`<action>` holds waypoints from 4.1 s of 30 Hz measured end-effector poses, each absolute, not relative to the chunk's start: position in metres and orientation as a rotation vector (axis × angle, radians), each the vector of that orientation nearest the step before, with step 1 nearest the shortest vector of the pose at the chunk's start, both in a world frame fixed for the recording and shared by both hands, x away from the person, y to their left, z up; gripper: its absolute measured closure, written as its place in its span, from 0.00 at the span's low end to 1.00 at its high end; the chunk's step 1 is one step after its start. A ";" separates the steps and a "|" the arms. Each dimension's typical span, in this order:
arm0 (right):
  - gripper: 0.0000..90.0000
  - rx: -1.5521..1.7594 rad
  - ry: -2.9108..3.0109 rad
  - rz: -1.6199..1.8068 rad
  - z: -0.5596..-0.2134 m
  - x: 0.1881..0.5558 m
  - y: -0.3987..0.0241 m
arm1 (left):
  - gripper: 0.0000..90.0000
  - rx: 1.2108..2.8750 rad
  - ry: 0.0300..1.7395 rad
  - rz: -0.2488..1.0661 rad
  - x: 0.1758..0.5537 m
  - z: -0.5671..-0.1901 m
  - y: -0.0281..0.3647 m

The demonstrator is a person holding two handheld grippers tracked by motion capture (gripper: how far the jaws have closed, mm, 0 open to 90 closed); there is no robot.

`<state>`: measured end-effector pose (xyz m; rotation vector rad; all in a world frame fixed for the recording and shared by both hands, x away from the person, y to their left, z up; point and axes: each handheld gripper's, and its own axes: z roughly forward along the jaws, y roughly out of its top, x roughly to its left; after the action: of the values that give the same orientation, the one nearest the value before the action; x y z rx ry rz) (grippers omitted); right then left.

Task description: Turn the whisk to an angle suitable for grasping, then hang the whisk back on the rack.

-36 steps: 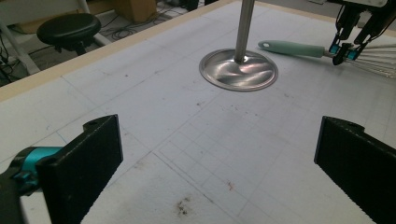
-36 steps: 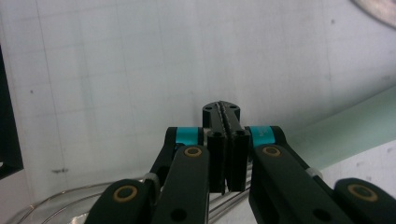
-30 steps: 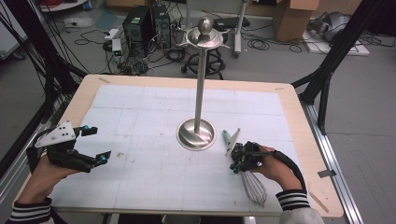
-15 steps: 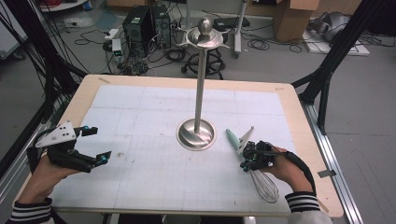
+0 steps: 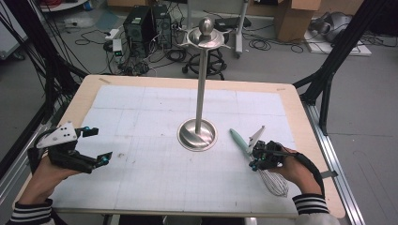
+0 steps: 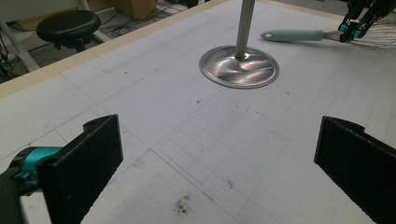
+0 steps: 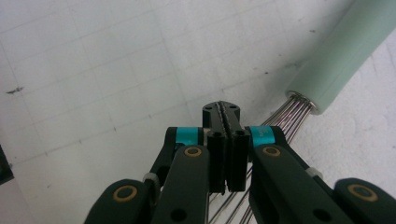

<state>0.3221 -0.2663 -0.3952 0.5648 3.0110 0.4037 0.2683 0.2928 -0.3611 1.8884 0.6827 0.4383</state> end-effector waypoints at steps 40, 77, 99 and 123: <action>0.09 0.709 2.811 0.775 -0.363 0.318 -0.280 | 0.02 1.893 0.678 0.432 0.271 -0.362 0.294; 0.01 0.833 2.664 0.987 -0.342 0.328 -0.288 | 0.02 1.887 0.674 0.430 0.270 -0.362 0.296; 0.05 1.043 2.600 0.963 -0.378 0.354 -0.297 | 0.02 1.878 0.677 0.422 0.271 -0.362 0.296; 0.44 1.183 2.614 0.796 -0.412 0.373 -0.294 | 0.02 1.872 0.675 0.426 0.270 -0.361 0.297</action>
<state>0.3728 -0.2939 -0.4121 1.1832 2.6136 0.7962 0.2704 0.2965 -0.3615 1.8722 0.6749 0.4259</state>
